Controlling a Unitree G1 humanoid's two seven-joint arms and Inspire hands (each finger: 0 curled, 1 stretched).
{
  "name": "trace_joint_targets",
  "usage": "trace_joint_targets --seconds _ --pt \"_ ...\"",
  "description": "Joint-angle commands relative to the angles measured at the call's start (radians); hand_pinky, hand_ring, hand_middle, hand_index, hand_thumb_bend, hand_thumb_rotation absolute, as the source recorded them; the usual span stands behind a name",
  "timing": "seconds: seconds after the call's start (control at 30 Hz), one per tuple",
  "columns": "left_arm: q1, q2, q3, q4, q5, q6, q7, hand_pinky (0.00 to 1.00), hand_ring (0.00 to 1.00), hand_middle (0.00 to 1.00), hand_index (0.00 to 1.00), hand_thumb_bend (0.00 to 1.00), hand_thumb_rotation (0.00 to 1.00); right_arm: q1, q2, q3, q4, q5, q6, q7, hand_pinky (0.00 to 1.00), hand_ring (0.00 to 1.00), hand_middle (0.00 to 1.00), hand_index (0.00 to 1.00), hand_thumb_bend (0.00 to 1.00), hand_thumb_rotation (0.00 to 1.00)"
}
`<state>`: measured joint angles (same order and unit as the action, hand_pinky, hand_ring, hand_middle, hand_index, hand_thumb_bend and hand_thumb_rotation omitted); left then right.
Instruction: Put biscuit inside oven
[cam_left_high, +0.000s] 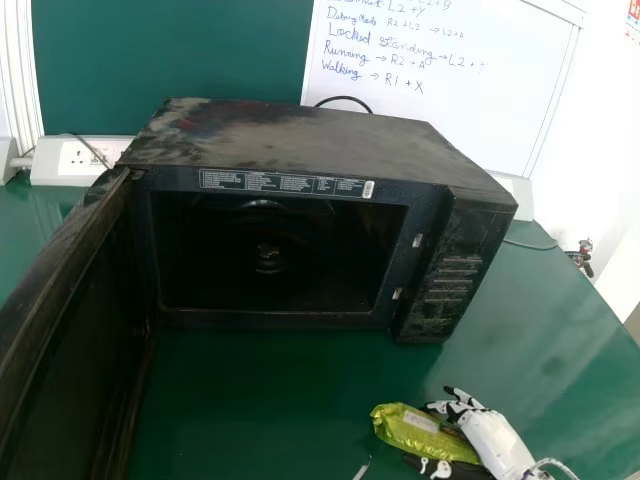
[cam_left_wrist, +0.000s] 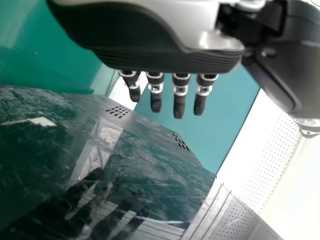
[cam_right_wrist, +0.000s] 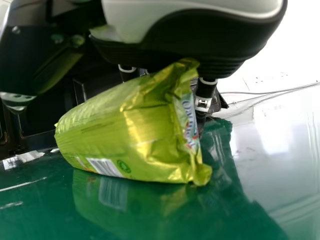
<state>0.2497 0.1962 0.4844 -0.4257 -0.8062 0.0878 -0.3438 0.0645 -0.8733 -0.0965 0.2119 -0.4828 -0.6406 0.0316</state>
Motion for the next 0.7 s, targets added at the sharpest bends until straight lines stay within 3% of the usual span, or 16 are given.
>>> trace_joint_targets --seconds 0.0,0.67 --pt "0.004 0.002 0.004 -0.005 -0.003 -0.006 -0.004 1.00 0.99 0.97 0.97 0.89 0.88 0.037 -0.016 -0.001 -0.001 -0.019 -0.007 0.013 0.66 0.80 0.84 0.79 1.00 0.34" --pt "0.003 0.002 0.012 0.001 -0.016 -0.007 -0.017 1.00 0.99 0.98 0.98 0.88 0.87 0.055 -0.020 0.006 0.057 -0.076 -0.007 -0.055 0.65 0.79 0.83 0.79 1.00 0.34"
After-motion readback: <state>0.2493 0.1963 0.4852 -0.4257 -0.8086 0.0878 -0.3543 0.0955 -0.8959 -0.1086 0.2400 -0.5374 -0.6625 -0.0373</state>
